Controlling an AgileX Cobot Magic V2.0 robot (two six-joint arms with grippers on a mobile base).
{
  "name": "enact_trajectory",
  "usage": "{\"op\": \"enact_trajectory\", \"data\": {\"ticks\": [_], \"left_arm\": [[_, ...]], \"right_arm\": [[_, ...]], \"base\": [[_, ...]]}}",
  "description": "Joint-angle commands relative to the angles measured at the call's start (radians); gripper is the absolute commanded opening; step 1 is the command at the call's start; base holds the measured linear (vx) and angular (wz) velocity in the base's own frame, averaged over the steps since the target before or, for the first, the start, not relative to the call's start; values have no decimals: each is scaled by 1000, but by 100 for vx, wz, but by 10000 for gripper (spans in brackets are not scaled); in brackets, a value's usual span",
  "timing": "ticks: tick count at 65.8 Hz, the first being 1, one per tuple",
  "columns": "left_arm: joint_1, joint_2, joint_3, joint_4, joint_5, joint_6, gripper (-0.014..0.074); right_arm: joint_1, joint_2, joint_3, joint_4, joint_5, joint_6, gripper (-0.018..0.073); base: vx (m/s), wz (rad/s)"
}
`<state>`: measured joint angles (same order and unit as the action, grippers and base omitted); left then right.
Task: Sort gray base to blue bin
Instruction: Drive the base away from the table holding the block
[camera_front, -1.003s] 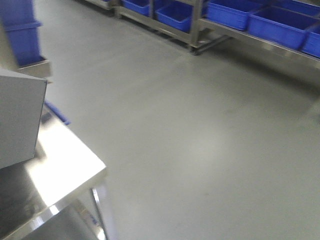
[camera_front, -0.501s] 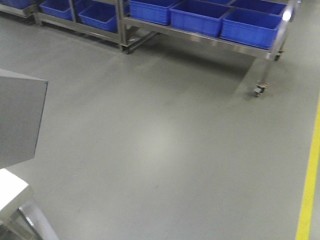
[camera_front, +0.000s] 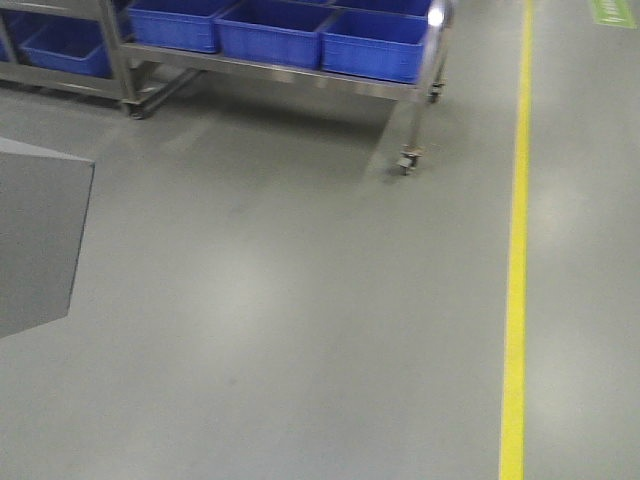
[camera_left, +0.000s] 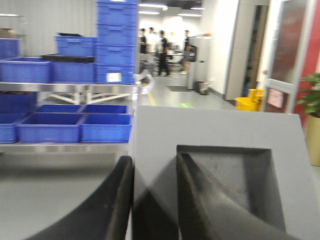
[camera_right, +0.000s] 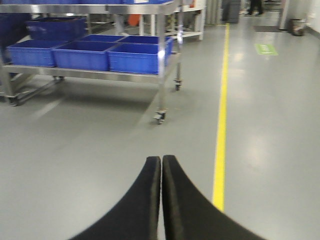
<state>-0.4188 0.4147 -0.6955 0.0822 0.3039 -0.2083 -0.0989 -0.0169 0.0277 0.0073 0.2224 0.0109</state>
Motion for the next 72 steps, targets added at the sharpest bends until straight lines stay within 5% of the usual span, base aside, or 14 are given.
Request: {"op": "enact_trajectory", "data": {"ticks": [1, 72], "left_arm": [[-5, 9, -29, -5, -111, -7, -6], [-5, 9, -29, -5, -111, -7, -6]], "right_arm": [[-2, 15, 2, -7, -72, -11, -5], [-2, 15, 2, -7, -72, -11, -5]], "base": [[0, -50], [13, -21]]}}
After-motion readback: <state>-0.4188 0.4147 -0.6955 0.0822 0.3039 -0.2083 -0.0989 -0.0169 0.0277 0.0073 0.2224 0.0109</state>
